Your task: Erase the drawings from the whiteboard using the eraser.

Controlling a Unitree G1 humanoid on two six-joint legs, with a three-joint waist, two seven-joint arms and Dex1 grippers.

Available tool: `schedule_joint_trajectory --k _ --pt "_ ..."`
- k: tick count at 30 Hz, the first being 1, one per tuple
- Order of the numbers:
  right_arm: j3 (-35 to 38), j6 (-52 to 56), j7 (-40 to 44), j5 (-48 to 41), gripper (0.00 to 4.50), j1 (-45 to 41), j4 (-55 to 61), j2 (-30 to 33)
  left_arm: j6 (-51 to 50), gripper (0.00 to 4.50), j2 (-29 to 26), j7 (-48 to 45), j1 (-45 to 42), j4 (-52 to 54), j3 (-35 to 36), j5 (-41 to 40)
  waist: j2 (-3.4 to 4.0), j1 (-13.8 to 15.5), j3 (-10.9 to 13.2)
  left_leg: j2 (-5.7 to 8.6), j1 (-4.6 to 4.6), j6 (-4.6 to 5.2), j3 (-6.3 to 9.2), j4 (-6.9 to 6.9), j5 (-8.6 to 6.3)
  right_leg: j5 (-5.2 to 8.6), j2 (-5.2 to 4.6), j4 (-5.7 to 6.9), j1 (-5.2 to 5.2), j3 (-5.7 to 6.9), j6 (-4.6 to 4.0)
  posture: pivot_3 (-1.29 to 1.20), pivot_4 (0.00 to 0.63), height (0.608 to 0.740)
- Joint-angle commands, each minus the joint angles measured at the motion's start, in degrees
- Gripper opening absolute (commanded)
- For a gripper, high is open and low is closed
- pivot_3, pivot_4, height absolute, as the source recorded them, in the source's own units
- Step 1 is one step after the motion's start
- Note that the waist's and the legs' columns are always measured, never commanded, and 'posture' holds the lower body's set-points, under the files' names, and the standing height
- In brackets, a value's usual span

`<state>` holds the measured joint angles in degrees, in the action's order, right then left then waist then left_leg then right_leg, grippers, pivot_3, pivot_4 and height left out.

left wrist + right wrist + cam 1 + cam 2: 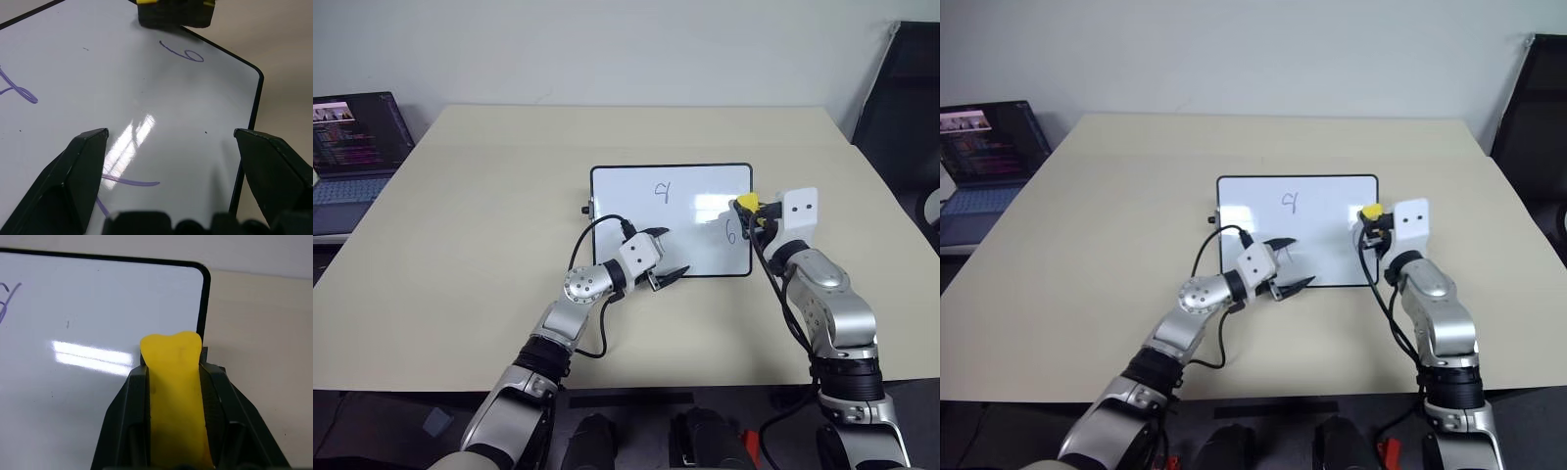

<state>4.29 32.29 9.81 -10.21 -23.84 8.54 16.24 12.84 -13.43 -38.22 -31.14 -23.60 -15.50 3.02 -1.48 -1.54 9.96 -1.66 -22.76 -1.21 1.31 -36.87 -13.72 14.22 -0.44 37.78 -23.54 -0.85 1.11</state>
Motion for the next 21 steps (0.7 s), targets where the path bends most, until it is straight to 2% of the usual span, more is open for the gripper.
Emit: schedule_joint_trajectory --k 1,13,21 --pt "0.19 0.21 0.02 0.56 1.03 -1.21 0.43 0.33 0.58 4.50 -0.18 0.30 -0.06 1.16 1.27 -0.71 0.00 0.00 0.00 0.00 0.00 0.00 0.00 -0.01 0.00 0.00 0.00 0.01 0.00 0.00 0.00 0.00 0.150 0.740" --pt "-1.22 2.99 0.04 -0.61 1.03 -0.09 5.88 -2.11 0.75 4.50 -0.72 0.42 0.71 1.44 1.46 -0.74 0.00 -0.09 0.00 -0.01 0.03 0.00 0.00 -0.02 0.00 0.00 0.01 0.08 -0.01 -0.01 0.00 0.00 0.150 0.740" --pt "-2.30 6.11 -0.85 0.52 1.03 0.67 4.52 -3.45 0.56 4.50 -0.88 0.15 1.68 2.27 1.35 -0.84 0.00 -0.07 0.00 0.00 0.02 0.00 0.00 -0.02 0.00 0.00 0.00 0.08 0.00 0.00 0.00 0.00 0.150 0.740"
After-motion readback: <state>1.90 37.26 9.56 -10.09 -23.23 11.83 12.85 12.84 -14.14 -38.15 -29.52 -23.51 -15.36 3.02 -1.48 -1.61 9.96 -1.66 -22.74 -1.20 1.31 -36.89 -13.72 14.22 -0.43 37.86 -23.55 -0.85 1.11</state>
